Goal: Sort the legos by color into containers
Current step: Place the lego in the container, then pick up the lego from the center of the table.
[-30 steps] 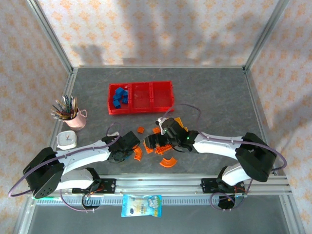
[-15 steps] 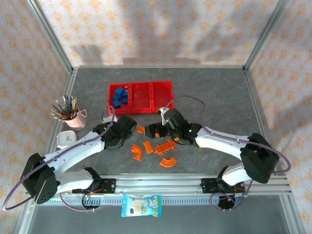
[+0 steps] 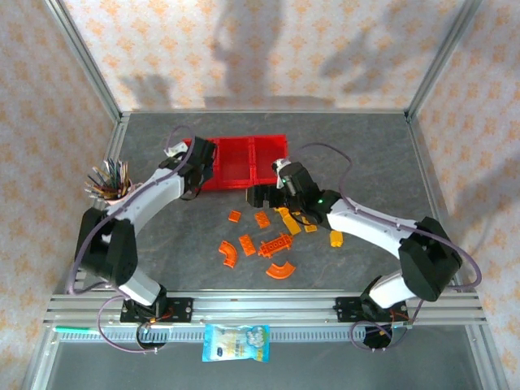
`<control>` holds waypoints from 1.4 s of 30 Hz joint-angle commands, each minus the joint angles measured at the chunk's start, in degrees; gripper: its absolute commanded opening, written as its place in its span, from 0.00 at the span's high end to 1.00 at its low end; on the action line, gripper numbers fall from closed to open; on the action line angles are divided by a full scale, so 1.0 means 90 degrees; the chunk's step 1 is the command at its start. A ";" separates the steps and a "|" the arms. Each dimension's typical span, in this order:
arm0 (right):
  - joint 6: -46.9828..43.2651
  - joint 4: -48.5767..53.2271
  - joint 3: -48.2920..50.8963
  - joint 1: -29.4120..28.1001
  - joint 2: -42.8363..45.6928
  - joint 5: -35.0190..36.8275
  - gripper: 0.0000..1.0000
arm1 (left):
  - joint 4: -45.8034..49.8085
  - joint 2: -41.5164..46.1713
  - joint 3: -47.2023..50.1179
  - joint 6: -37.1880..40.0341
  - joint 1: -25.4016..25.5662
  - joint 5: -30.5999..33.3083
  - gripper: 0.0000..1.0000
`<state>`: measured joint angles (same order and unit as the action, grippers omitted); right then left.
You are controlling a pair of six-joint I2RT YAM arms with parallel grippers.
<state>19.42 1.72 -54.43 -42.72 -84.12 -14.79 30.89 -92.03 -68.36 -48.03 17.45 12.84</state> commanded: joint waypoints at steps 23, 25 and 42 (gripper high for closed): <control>-0.0077 0.0224 -0.0669 0.0136 -0.0390 0.0146 0.00 | -0.0122 -0.2067 -0.2532 0.1061 -0.0634 -0.0216 0.42; -0.0102 0.0262 -0.0704 0.0130 -0.0385 0.0157 0.00 | -0.0145 -0.1869 -0.2359 0.1050 -0.0631 -0.0423 0.41; -0.0318 0.0938 -0.0326 0.0137 -0.0050 0.0146 0.00 | -0.0148 0.0315 0.0027 0.0819 0.0536 -0.0890 0.38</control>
<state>16.82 8.75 -59.57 -41.78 -87.22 -14.15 28.03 -91.64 -70.48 -39.40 20.12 5.45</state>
